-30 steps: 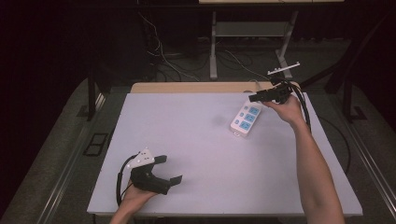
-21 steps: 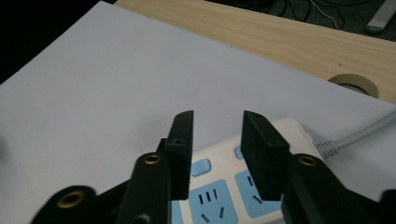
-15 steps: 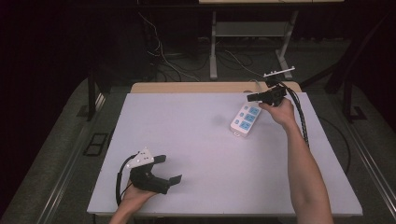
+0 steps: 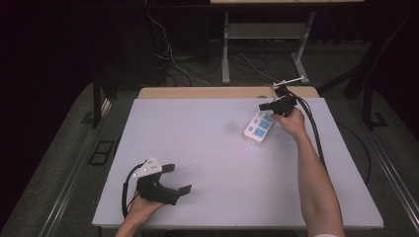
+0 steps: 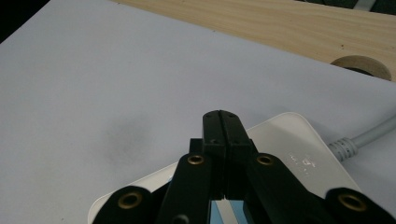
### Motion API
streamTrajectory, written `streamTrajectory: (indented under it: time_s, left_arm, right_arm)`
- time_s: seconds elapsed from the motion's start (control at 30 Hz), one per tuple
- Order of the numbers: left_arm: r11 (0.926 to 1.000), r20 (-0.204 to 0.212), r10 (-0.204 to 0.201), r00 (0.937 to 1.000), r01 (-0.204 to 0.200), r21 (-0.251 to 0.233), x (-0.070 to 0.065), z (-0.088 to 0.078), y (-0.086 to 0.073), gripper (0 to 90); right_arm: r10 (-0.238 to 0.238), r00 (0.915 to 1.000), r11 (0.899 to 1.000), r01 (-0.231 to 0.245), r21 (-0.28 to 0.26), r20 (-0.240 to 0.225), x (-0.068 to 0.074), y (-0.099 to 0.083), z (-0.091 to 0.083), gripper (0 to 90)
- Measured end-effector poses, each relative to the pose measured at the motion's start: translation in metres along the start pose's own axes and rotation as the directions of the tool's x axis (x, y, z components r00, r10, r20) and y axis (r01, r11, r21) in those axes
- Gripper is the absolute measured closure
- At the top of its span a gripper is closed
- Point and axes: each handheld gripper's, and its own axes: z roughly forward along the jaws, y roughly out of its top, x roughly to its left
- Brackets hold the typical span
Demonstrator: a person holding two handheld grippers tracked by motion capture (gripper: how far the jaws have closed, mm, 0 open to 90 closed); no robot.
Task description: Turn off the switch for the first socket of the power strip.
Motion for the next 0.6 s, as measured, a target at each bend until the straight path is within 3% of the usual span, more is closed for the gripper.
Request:
streamTrajectory:
  time_s: [0.43, 0.6]
  left_arm:
    - [1.0000, -0.006, -0.004, 1.0000, 0.004, -0.005, 0.001, -0.002, 0.000, 0.0]
    - [1.0000, -0.006, 0.000, 1.0000, 0.000, -0.001, 0.000, -0.001, 0.000, 0.0]
  right_arm:
    - [0.034, 0.9975, 0.999, -0.036, 0.032, 0.061, -0.007, -0.009, 0.017, 89.6]
    - [0.034, 0.9981, 0.999, -0.035, 0.016, 0.051, -0.007, -0.012, 0.018, 89.7]
